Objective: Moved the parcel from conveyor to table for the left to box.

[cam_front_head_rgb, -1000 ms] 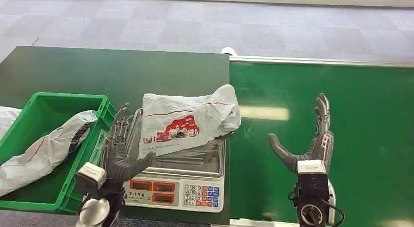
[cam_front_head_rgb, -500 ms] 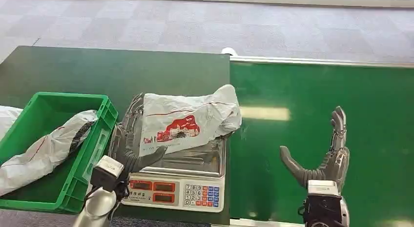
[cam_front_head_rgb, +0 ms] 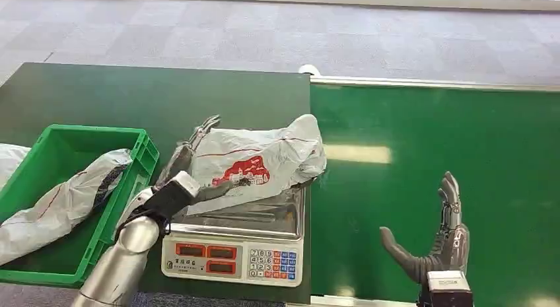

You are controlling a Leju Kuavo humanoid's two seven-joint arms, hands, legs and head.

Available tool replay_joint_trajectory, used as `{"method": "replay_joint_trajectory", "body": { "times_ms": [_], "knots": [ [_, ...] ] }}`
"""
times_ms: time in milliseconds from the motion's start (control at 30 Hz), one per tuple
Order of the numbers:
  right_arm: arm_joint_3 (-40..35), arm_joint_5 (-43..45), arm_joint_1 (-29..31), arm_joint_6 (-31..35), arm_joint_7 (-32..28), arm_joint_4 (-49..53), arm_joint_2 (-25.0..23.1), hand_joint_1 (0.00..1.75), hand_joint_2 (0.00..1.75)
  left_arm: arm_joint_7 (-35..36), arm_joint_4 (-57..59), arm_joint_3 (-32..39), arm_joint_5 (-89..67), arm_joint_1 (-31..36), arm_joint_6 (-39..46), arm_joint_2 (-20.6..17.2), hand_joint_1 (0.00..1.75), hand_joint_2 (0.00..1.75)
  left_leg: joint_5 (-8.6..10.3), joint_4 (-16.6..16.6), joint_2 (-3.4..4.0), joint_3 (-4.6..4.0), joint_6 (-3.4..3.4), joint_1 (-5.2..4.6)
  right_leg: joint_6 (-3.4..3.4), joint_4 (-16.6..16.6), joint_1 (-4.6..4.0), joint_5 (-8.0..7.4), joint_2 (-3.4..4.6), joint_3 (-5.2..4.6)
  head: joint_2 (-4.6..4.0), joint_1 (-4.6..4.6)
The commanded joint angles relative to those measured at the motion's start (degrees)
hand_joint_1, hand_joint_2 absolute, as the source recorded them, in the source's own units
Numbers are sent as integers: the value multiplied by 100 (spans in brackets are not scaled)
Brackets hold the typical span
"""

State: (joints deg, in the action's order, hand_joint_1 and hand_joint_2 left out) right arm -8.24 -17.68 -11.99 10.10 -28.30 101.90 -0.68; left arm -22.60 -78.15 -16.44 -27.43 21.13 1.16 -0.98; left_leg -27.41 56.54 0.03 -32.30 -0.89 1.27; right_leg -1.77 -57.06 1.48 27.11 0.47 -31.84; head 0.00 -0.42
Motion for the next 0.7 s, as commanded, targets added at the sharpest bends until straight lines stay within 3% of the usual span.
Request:
{"method": "replay_joint_trajectory", "body": {
  "times_ms": [33, 267, 533, 667, 700],
  "knots": [
    [-102, -86, 190, -134, 130, -270, -55, 0, 175, 551, 1601, -180, -661, 699, 537, 114, 0, 175, 11, -16, -15, 7, 11, -1, 20, 14, -4, -5, -21, 11, 0, 2],
    [-168, -259, 553, -368, 269, -645, -161, 0, 175, 1483, 2249, -262, -1627, 764, 903, 311, 0, 175, 5, -8, -3, 6, 5, 1, 10, 7, -3, -4, -5, 9, 0, 0],
    [-165, -326, 637, -420, 297, -788, -165, 0, 175, 1771, 2857, -315, -2197, 834, 927, 491, 0, 175, 6, -12, -6, 9, 7, -1, 13, 11, -3, -4, -8, 13, 0, 2],
    [-132, -377, 704, -490, 350, -829, -194, 0, 175, 1871, 3273, -378, -2448, 943, 516, 635, 0, 175, 4, -8, -4, 10, 5, 1, 10, 8, -3, -3, -6, 16, 0, 0],
    [-152, -385, 771, -492, 352, -910, -169, 0, 175, 1659, 3469, -262, -2159, 973, 15, 719, 5, 175, 4, -7, -8, 10, 5, -1, 7, 7, -1, -2, -10, 18, 0, 2]
  ]
}}
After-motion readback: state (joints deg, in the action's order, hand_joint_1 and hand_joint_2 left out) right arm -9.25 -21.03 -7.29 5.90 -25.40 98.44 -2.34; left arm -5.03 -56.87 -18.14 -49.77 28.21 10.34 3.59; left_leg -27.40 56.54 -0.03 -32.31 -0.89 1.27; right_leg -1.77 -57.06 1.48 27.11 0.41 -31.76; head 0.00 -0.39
